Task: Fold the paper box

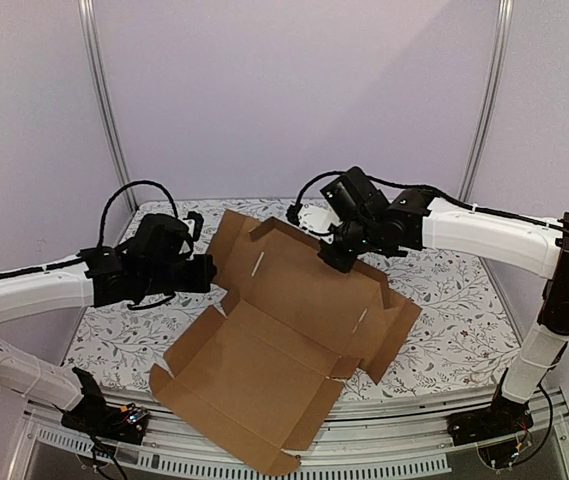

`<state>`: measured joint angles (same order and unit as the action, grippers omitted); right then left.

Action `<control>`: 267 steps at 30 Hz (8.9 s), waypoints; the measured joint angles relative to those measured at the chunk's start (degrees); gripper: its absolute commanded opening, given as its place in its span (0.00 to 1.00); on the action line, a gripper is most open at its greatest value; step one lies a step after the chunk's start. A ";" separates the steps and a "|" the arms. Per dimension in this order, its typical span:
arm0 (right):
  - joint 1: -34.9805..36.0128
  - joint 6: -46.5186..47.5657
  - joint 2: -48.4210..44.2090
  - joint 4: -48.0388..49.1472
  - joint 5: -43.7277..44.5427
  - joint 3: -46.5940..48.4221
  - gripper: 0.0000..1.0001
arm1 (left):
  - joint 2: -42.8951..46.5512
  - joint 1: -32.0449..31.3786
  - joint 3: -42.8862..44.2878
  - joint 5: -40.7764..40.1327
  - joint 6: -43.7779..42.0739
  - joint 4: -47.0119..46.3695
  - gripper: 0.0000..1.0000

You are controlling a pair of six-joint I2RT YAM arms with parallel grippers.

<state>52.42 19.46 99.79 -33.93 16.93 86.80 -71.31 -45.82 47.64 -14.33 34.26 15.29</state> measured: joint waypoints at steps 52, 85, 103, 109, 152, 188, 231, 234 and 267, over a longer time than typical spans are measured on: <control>12.52 28.96 -9.79 23.08 10.69 -19.76 0.00 | -5.22 15.76 -21.51 44.72 3.23 -45.13 0.00; 13.88 29.90 -7.45 31.87 24.09 -22.60 0.00 | -0.92 9.99 -19.10 43.71 4.98 -38.45 0.06; 14.34 29.24 -7.45 33.94 27.74 -23.82 0.00 | -4.74 5.42 -16.28 43.80 3.78 -37.83 0.37; 14.34 28.76 -7.48 33.99 28.22 -24.26 0.00 | -6.58 4.96 -15.15 43.32 1.88 -36.89 0.45; 14.23 24.76 -7.02 31.43 32.94 -24.52 0.00 | -14.67 2.80 -3.87 34.77 -7.65 -27.08 0.65; 12.83 20.50 -4.98 26.77 31.17 -20.52 0.00 | -18.62 1.75 -3.28 26.86 -9.18 -26.23 0.65; 21.20 21.68 2.40 28.06 41.24 -15.50 0.00 | -5.90 1.09 -19.21 18.23 -9.73 -31.34 0.67; 21.42 21.44 2.71 28.20 41.20 -14.99 0.00 | -5.75 0.85 -19.43 16.94 -9.33 -32.04 0.67; 21.57 18.86 4.61 30.21 40.92 -14.01 0.00 | -9.27 -4.00 -20.37 6.23 -4.70 -41.68 0.70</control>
<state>74.00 38.33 104.40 -3.73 57.84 72.79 -80.58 -49.82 27.27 -8.10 29.56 -26.39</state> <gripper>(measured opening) 0.008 0.685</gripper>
